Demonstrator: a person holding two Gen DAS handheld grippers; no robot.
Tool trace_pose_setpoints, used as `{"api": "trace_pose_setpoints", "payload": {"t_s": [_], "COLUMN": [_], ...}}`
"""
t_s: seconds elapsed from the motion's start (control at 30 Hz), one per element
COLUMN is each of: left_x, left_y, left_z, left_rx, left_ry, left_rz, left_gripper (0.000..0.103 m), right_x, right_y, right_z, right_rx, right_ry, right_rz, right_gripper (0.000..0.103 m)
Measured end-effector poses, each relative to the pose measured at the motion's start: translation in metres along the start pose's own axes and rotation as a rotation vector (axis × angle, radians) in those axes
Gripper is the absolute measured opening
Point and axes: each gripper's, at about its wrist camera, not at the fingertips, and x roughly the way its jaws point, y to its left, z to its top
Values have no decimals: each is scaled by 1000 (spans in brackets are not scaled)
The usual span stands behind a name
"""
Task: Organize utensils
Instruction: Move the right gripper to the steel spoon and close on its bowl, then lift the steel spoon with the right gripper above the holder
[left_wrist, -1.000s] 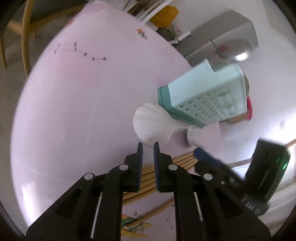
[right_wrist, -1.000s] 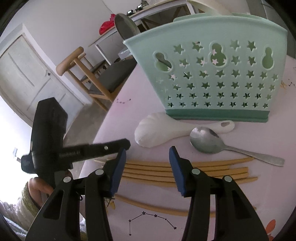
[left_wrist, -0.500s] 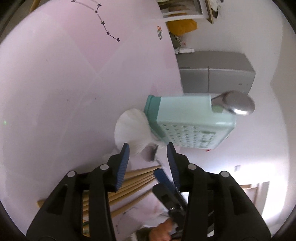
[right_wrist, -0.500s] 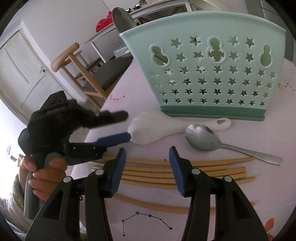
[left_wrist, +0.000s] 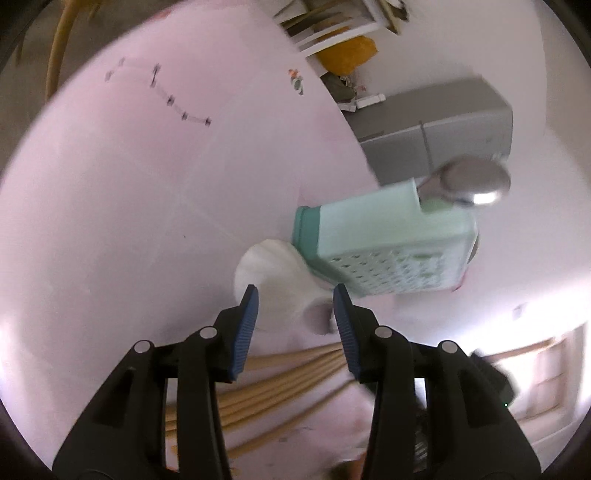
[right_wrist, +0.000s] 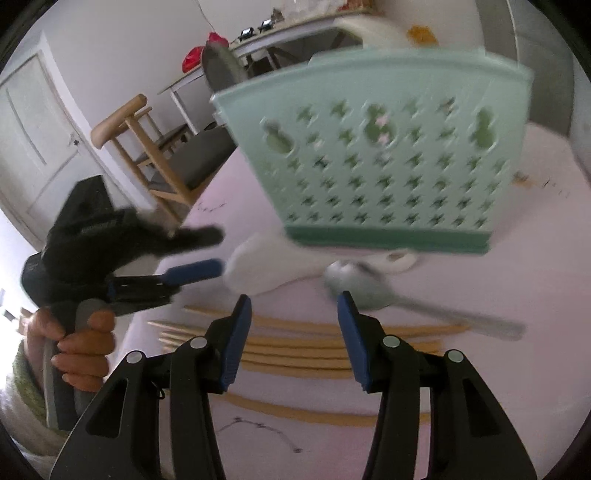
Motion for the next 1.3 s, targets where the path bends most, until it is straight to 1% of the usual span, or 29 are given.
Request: {"api": "trace_pose_setpoints", "payload": {"t_s": [0.1, 0.2, 0.33, 0.37, 0.47, 0.53, 0.63, 0.73, 0.8, 0.87, 0.93, 1.1, 1.2, 1.3], "left_x": [-1, 0, 0, -3, -8, -18, -20, -19, -19, -18, -20, -21, -21, -22], "left_y": [-12, -18, -26, -26, -24, -16, -15, -18, -17, -17, -17, -18, -20, -20], "left_z": [-5, -10, -14, -16, -18, -21, -22, -23, -23, -23, -23, -23, -23, -23], "left_rx": [116, 173, 230, 239, 250, 250, 262, 271, 272, 274, 279, 290, 295, 295], "left_ry": [-13, -14, -27, -28, -31, -33, -38, -41, -43, -47, -53, -69, -73, -75], "left_rz": [100, 144, 201, 209, 222, 223, 233, 241, 242, 245, 252, 267, 275, 275], "left_gripper": [40, 40, 39, 39, 39, 39, 39, 39, 39, 39, 39, 39, 39, 39], "right_x": [-1, 2, 16, 19, 30, 35, 44, 45, 47, 49, 52, 44, 29, 5], "right_y": [-7, -4, 14, 18, 30, 33, 31, 32, 34, 36, 40, 40, 32, 22], "right_z": [3, 4, 4, 3, -2, -4, -4, -2, 0, 0, 1, 5, 9, 18], "right_rx": [-40, -98, -199, -226, -315, -335, -339, -344, -358, -362, -363, -356, -317, -247], "right_ry": [-7, -12, -1, 1, 11, 22, 47, 44, 44, 49, 42, 11, -15, -55], "right_rz": [-53, -82, -138, -152, -211, -238, -280, -293, -316, -324, -340, -343, -326, -292], "right_gripper": [48, 48, 47, 47, 41, 38, 32, 27, 18, 11, 10, 7, 6, 5]}}
